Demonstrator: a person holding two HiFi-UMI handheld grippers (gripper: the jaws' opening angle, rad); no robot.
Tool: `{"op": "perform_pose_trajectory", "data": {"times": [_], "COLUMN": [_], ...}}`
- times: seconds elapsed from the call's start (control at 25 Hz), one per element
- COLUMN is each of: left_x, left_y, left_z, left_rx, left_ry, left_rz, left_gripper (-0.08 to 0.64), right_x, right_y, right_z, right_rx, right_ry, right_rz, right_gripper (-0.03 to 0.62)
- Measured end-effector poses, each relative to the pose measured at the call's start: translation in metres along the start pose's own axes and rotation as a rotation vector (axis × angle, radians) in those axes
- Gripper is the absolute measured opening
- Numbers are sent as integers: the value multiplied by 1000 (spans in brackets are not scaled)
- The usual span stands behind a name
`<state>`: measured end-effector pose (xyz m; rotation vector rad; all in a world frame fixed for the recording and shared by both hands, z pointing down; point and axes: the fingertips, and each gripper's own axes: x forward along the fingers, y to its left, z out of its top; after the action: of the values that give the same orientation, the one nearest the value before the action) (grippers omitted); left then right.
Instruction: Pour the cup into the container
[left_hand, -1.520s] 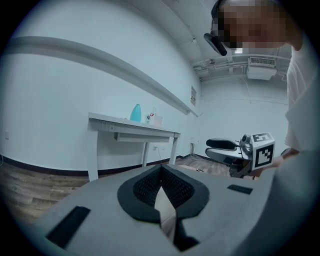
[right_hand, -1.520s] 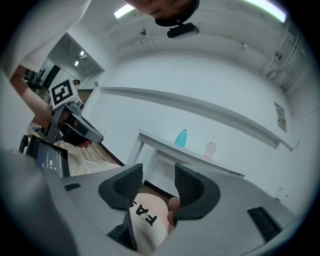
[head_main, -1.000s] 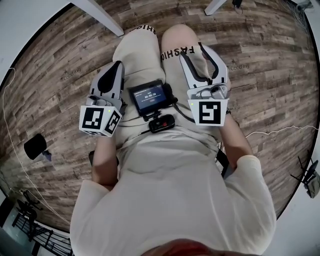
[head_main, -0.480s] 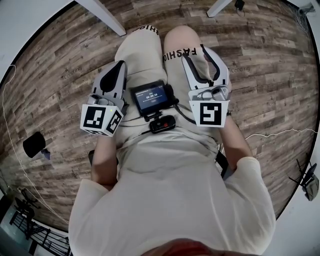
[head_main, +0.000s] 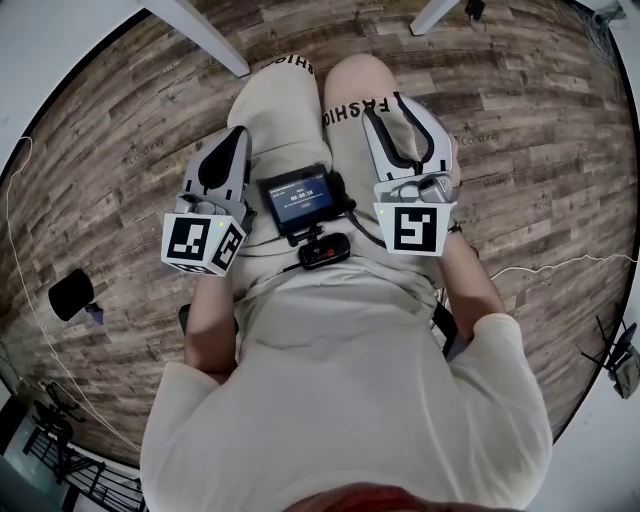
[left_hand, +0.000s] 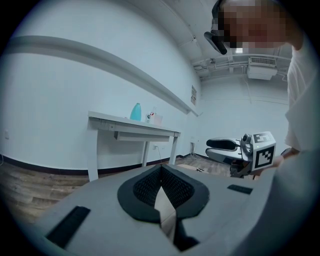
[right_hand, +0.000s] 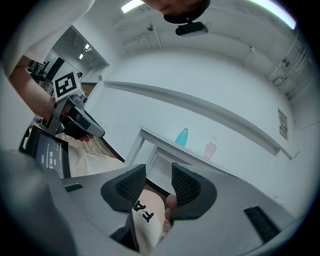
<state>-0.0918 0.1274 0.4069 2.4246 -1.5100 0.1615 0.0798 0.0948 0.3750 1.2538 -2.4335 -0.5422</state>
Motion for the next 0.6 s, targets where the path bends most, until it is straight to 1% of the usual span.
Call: {"op": "perform_pose_trajectory", "data": {"times": [0.12, 0.24, 0.4, 0.52, 0.6], "left_x": [0, -2, -1, -2, -2], "left_y": [-1, -1, 2, 2, 3], "left_z": [-1, 0, 5, 3, 3], "left_rx": [-1, -4, -3, -4, -8], "left_ry": [1, 7, -8, -8, -8], "left_rz": [1, 2, 5, 8, 9], "left_gripper": [12, 12, 12, 12, 12], "right_x": [-2, -3, -2, -2, -2], "right_y": [2, 2, -3, -3, -4], "right_z": [1, 5, 7, 4, 2], "right_rx": [-13, -7, 32, 67, 72], "right_ry": [2, -14, -26, -11, -3], "right_rz": [6, 8, 0, 12, 15], "right_gripper": [163, 156, 152, 149, 145]}}
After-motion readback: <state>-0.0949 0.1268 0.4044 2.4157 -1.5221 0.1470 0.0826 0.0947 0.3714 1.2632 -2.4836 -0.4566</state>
